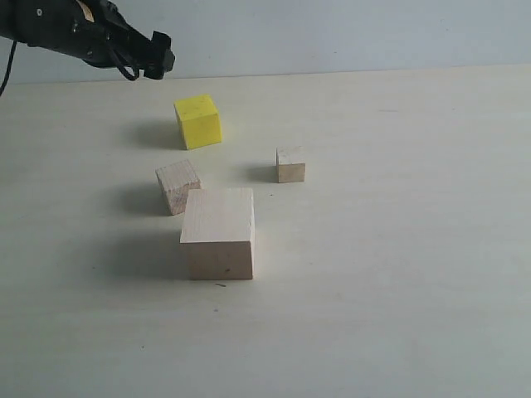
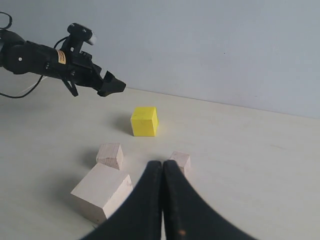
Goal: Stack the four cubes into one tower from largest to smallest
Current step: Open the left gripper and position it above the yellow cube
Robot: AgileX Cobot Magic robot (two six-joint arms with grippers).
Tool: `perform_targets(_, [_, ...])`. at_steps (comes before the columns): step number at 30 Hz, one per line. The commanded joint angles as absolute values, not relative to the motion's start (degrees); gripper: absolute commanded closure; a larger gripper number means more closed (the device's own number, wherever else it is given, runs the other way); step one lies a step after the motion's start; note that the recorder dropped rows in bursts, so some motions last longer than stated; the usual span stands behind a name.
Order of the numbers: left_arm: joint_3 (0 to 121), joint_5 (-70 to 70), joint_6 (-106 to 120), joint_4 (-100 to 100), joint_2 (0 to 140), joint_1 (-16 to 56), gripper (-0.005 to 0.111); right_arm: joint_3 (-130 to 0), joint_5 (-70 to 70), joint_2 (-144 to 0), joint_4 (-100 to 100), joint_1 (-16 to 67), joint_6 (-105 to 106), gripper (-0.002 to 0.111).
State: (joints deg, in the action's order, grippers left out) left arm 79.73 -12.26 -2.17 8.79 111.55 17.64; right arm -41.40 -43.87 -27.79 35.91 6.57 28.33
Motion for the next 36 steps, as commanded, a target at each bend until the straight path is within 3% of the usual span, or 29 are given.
perform_targets(1, [80.09, -11.72, -4.60, 8.99, 110.75, 18.02, 0.001, -41.42, -43.94, -27.92, 35.97, 6.69, 28.28, 0.108])
perform_targets(8, [82.89, -16.11, -6.83, 3.99, 110.75, 18.02, 0.001, -41.42, -43.94, -27.92, 35.97, 6.69, 28.28, 0.108])
perform_targets(17, [107.42, -50.32, -9.68, -5.05, 118.75, 18.02, 0.001, -41.42, -43.94, -27.92, 35.97, 6.69, 28.28, 0.108])
perform_targets(36, [123.33, -56.92, -18.41, -13.87, 136.20, 18.02, 0.001, -41.42, -43.94, -27.92, 35.97, 6.69, 28.28, 0.108])
